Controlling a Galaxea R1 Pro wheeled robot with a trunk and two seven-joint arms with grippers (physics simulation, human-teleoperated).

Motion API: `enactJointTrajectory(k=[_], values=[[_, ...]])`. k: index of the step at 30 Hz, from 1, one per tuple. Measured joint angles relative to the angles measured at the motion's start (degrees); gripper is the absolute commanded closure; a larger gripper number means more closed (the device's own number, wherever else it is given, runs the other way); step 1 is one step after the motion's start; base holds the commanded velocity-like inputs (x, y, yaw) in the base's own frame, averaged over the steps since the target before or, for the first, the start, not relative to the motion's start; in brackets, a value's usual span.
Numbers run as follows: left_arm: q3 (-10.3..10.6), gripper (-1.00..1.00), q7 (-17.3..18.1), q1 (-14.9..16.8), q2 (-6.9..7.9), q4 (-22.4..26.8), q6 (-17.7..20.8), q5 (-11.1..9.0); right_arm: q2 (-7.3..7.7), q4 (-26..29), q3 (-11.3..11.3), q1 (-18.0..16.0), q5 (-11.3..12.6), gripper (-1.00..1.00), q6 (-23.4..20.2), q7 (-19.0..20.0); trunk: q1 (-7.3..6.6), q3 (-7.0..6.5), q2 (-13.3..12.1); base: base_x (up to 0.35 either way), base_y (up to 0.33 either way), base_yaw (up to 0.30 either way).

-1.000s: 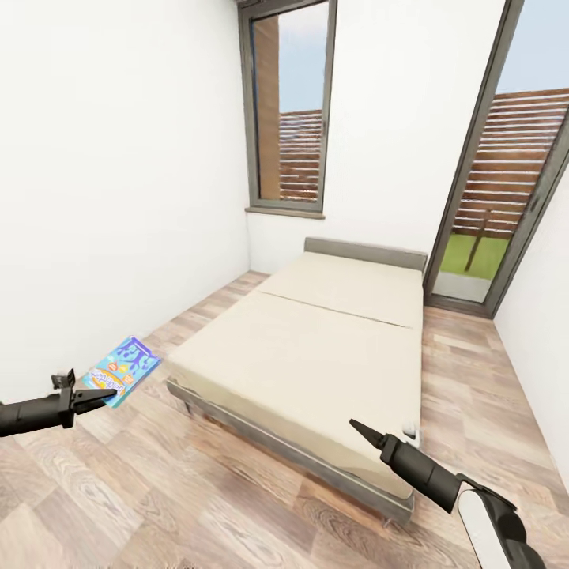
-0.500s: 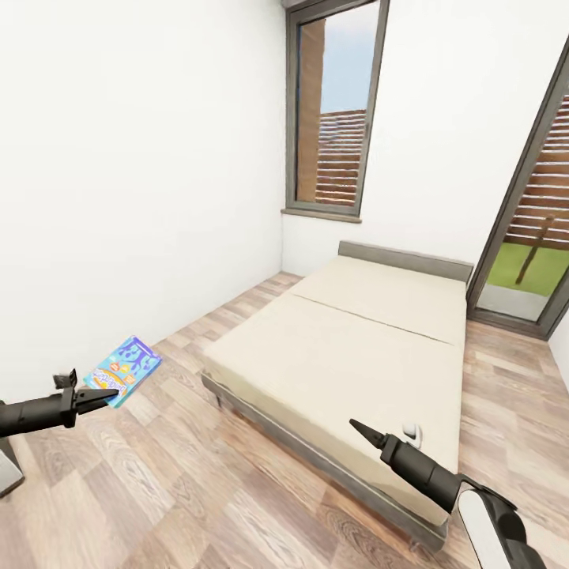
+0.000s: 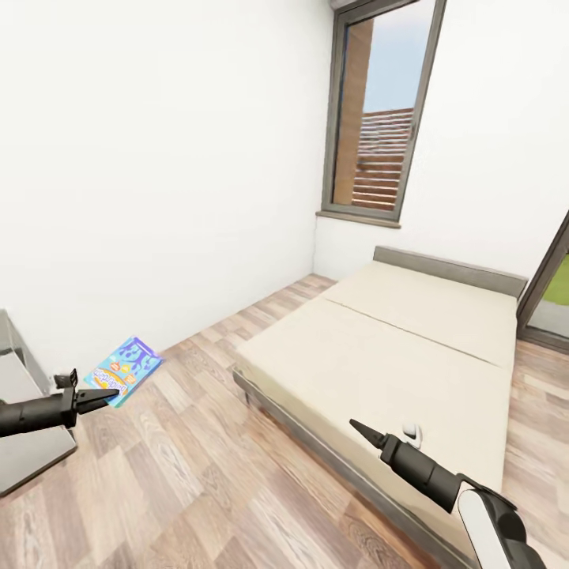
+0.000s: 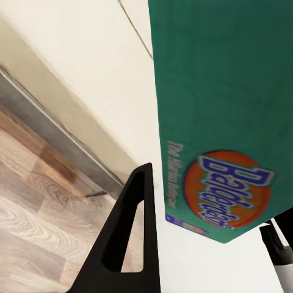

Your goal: Put all the toys in the child's room - the three board games (two on the bed and one on the table), the two jigsaw puzzles on the table, and the tennis ball on the table - inside the toy box on the table in the child's room.

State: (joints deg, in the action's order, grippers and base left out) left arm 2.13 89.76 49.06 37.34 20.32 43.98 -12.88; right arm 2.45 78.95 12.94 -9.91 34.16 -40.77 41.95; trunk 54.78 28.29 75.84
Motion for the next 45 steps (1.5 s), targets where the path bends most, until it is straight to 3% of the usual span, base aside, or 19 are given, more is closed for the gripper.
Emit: enactJointTrajectory(k=[45], values=[[-0.1,1.00,0.0,0.0,-1.16,0.0,-0.3,0.1,-0.09,-0.1,0.0,0.0,0.0,-1.00,0.0,-0.1,-9.89,-7.27,-18.1,0.000,0.000,0.285]])
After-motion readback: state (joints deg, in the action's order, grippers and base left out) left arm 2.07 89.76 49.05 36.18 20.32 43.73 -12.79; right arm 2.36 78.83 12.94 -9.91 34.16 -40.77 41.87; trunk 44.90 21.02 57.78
